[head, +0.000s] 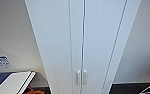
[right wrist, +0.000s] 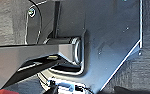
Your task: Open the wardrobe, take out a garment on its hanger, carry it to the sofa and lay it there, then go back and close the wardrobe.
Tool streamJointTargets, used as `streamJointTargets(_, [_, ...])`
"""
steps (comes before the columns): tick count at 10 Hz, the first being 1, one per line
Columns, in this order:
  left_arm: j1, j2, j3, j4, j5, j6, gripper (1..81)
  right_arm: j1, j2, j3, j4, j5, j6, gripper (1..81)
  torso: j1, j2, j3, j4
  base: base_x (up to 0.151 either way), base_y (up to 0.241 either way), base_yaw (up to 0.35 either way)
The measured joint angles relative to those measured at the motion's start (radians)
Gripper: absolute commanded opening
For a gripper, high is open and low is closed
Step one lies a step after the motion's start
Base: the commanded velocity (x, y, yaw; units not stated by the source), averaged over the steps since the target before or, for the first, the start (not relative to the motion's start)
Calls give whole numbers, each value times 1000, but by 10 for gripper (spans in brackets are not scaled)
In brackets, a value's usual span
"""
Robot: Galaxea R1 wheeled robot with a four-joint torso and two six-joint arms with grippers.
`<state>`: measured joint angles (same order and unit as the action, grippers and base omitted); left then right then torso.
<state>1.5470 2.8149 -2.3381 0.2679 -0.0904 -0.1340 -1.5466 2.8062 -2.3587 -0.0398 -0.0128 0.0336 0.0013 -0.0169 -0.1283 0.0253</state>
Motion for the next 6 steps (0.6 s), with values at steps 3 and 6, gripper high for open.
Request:
streamJointTargets(3, [-3, -22, 44, 0, 2, -1, 811, 4, -13, 32, 0, -3, 0, 811, 0, 0, 0, 0, 0, 0, 0])
streamJointTargets(6, [-7, -115, 180, 0, 4, -2, 811, 8, -75, 154, 0, -4, 0, 811, 0, 0, 0, 0, 0, 0, 0])
